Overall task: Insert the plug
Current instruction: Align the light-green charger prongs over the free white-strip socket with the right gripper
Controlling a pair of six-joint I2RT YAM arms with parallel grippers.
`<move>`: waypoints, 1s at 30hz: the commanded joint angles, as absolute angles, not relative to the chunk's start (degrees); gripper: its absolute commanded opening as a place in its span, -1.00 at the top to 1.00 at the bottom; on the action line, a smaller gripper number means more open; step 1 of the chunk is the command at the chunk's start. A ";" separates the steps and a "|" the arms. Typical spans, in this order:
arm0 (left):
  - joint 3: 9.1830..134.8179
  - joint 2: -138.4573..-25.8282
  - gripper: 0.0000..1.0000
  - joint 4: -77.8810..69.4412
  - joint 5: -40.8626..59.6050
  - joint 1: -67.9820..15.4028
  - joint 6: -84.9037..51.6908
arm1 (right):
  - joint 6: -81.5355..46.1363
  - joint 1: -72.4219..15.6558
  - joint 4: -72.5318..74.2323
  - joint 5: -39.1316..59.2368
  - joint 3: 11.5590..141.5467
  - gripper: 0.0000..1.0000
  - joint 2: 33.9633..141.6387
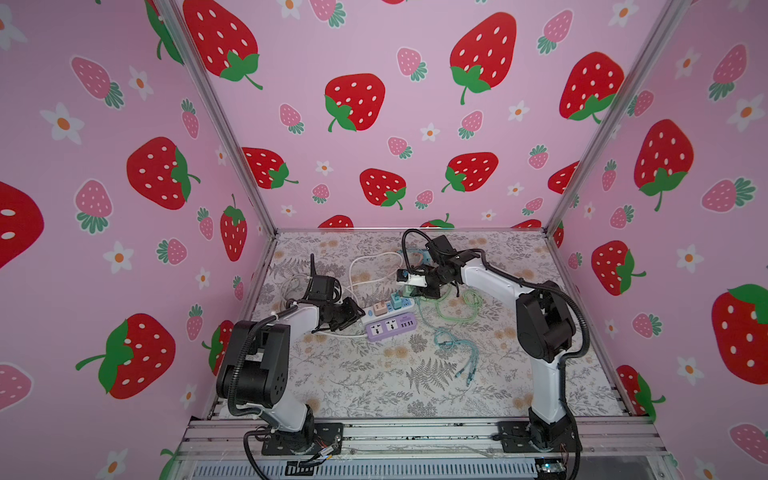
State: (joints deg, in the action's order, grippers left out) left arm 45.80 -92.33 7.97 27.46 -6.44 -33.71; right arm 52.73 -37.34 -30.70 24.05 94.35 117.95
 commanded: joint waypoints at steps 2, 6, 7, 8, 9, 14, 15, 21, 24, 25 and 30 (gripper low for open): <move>48.23 -93.66 0.16 9.06 26.54 -6.68 -32.76 | 55.53 -37.44 -35.03 24.61 96.54 1.00 119.39; 48.77 -94.47 0.17 8.90 26.63 -6.68 -32.78 | 56.07 -37.88 -36.81 24.09 96.77 1.00 119.83; 48.78 -94.56 0.17 8.84 26.63 -6.68 -32.78 | 56.09 -38.03 -37.07 23.99 96.72 1.00 119.88; 48.93 -94.72 0.17 8.79 26.63 -6.68 -32.78 | 56.10 -38.14 -37.37 23.96 96.61 1.00 119.75; 49.13 -94.95 0.18 8.88 26.55 -6.67 -32.79 | 56.14 -38.27 -37.59 23.95 96.59 1.00 119.71; 50.08 -95.87 0.18 9.00 26.54 -6.68 -32.59 | 56.28 -38.93 -38.34 23.95 96.54 1.00 119.93; 50.20 -96.05 0.18 9.04 26.46 -6.68 -32.59 | 56.29 -39.06 -38.57 23.91 96.72 1.00 120.05; 51.14 -96.90 0.18 9.18 26.02 -6.68 -32.52 | 56.19 -39.64 -40.02 23.52 96.77 1.00 119.93; 51.93 -97.42 0.18 9.40 25.76 -6.66 -32.43 | 56.03 -39.87 -40.64 22.82 96.51 1.00 119.36; 52.23 -97.56 0.18 9.53 25.75 -6.68 -32.33 | 55.95 -39.90 -40.76 22.54 96.43 1.00 119.16; 53.57 -98.39 0.18 10.20 25.23 -6.68 -31.82 | 56.05 -39.99 -40.83 20.12 95.98 1.00 118.61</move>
